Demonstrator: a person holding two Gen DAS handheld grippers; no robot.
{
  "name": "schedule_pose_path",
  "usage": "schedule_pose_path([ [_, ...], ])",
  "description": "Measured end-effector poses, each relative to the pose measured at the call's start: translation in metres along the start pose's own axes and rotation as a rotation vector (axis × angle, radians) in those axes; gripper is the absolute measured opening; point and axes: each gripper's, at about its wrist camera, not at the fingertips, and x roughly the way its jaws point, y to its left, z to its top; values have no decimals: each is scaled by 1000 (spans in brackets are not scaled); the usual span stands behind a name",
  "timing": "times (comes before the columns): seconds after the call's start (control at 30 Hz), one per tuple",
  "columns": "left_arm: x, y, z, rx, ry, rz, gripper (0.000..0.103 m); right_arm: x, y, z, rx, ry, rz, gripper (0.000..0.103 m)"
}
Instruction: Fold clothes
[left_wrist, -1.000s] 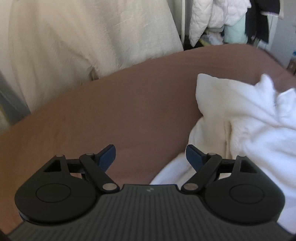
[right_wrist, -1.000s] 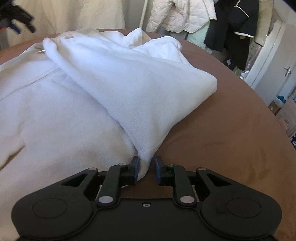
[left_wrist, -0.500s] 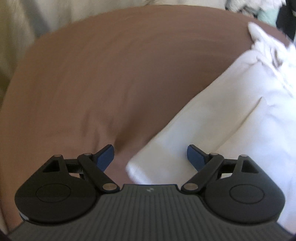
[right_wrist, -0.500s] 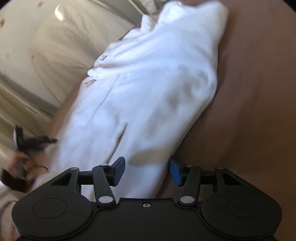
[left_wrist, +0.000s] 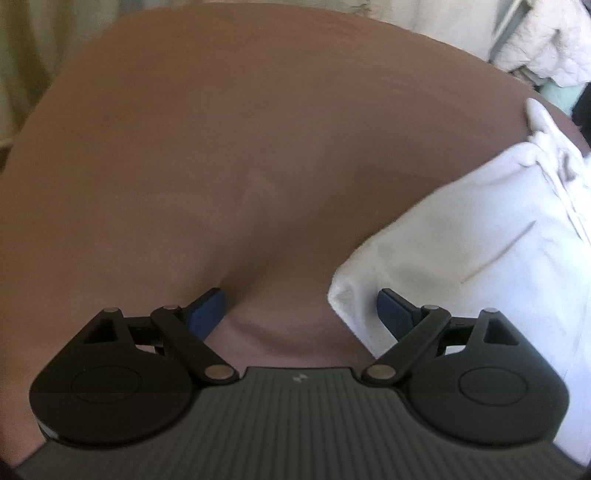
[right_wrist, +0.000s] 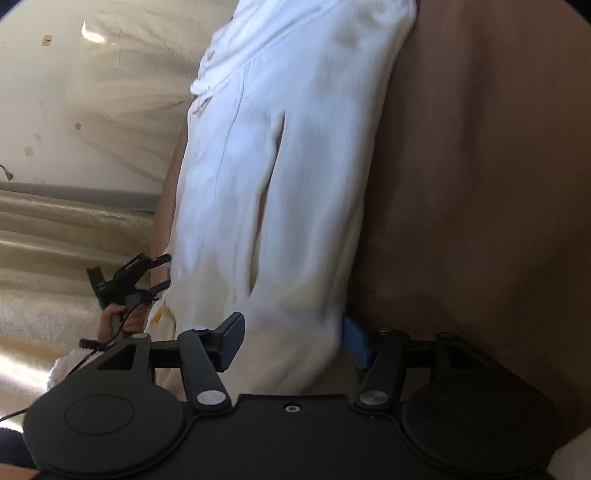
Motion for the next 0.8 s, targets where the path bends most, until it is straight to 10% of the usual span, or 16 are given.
schedule_pose_path([
  [0.1, 8, -12, -9, 68, -54, -15, 96, 16, 0, 3, 36, -29, 13, 70],
  [0.2, 11, -38, -20, 203, -136, 2, 44, 28, 16, 8, -28, -90, -51, 70],
  [0.23, 8, -43, -20, 206, -148, -31, 11, 27, 27, 9, -96, -108, -65, 47],
  [0.27, 2, -48, -20, 195, -162, -67, 9, 26, 37, 11, -153, -124, -55, 36],
  [0.33, -10, -49, -18, 188, -220, -80, 9, 20, 54, 17, -212, -168, -21, 20],
  [0.5, -17, -40, -17, 171, -226, -79, 9, 20, 65, 17, -244, -172, 19, 18],
  [0.63, -4, -41, -12, 131, -173, -87, 13, 29, 51, 15, -145, -114, 71, 40],
  [0.8, 24, -33, -12, 116, -158, -244, 43, 44, 47, 9, -102, -25, 61, 45],
])
